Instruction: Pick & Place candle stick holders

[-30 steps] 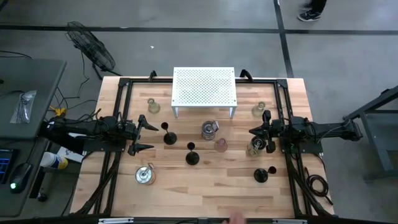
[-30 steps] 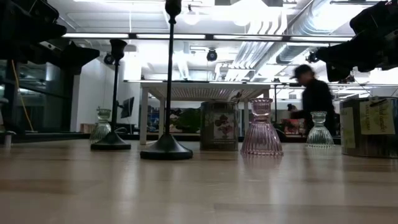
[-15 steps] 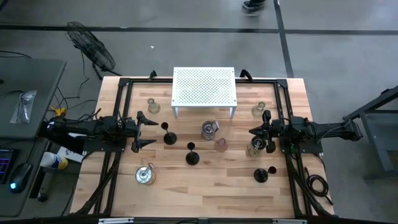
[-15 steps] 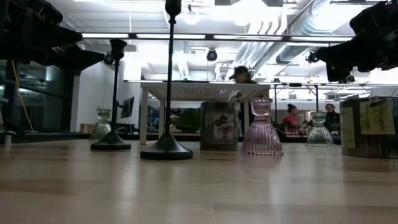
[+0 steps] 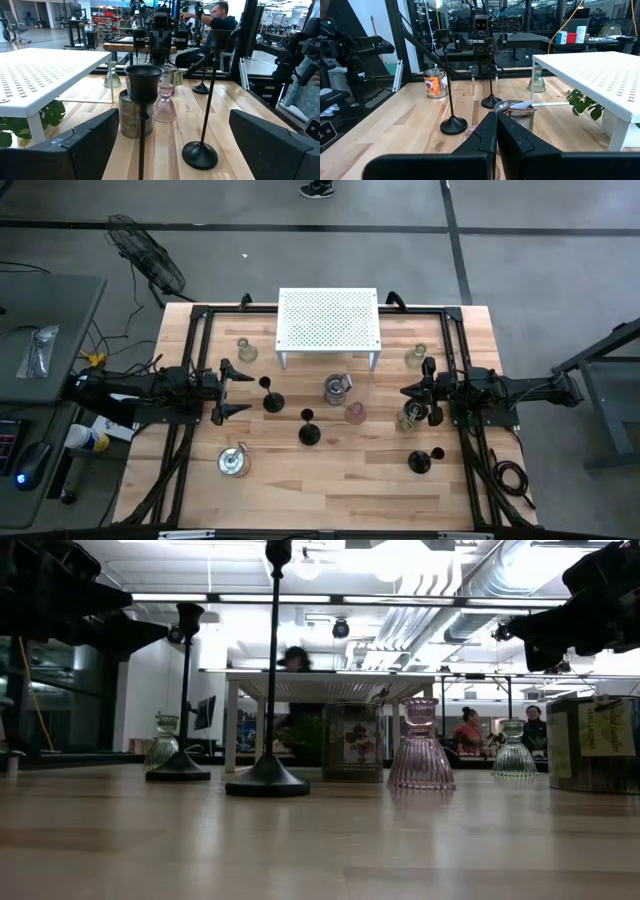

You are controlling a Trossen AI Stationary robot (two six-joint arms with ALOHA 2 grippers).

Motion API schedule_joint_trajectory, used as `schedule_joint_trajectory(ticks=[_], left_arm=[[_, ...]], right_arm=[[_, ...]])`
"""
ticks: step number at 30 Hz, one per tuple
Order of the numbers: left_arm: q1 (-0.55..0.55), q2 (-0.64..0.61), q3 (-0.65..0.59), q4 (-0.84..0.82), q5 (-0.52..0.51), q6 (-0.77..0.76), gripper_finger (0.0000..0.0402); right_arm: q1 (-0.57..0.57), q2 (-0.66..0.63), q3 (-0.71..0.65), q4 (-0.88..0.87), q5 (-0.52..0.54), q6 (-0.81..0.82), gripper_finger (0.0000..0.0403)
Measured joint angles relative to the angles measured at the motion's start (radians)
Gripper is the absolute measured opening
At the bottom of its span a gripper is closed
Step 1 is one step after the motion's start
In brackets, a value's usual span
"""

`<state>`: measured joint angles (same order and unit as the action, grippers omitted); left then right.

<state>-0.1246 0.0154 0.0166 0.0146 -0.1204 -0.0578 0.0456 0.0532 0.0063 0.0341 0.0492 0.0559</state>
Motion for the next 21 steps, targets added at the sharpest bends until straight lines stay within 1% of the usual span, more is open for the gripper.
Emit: schedule_joint_trajectory(ticks=[7, 11, 15, 18, 21], left_arm=[[0.0, 0.0, 0.0, 0.0, 0.0, 0.0, 0.0372], [0.0, 0.0, 0.0, 0.0, 0.0, 0.0, 0.0372], [0.0, 0.0, 0.0, 0.0, -0.001, 0.0, 0.0372], [0.0, 0.0, 0.0, 0.0, -0.001, 0.0, 0.0372], [0.0, 0.0, 0.0, 0.001, -0.001, 0.0, 0.0372]], right_arm=[[0.0, 0.0, 0.0, 0.0, 0.0, 0.0, 0.0005], [-0.001, 0.0, 0.0, 0.001, 0.03, -0.104, 0.0005], [-0.001, 0.0, 0.0, 0.002, 0.025, -0.129, 0.0005], [-0.001, 0.0, 0.0, 0.007, 0.025, -0.115, 0.0005], [0.0, 0.0, 0.0, 0.008, 0.022, -0.018, 0.0005]])
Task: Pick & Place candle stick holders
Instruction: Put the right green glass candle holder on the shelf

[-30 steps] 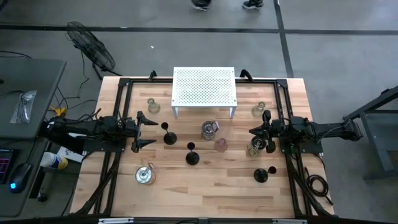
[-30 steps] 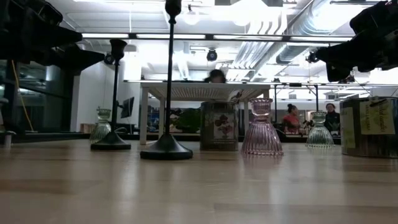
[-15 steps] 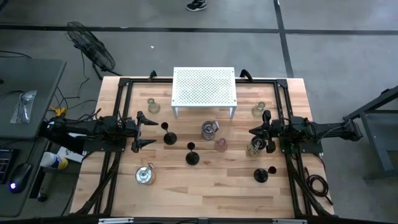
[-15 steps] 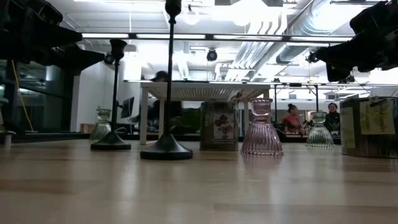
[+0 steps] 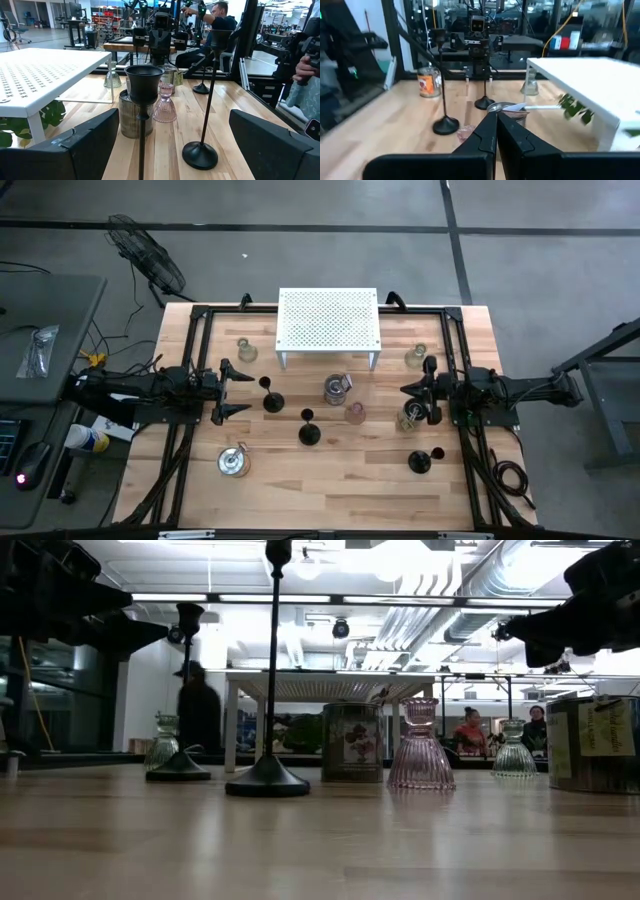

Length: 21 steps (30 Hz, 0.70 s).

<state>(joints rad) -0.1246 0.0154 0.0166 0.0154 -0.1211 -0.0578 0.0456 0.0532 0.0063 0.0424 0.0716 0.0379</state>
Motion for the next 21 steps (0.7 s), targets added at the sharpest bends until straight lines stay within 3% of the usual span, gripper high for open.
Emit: schedule_joint_trajectory(ticks=[13, 21], left_arm=[[0.0, 0.0, 0.0, 0.0, 0.0, 0.0, 0.0372], [0.0, 0.0, 0.0, 0.0, 0.0, 0.0, 0.0372]], right_arm=[[0.0, 0.0, 0.0, -0.01, -0.026, 0.341, 0.0005], [-0.001, 0.001, 0.0, -0.018, -0.017, 0.345, 0.0005]])
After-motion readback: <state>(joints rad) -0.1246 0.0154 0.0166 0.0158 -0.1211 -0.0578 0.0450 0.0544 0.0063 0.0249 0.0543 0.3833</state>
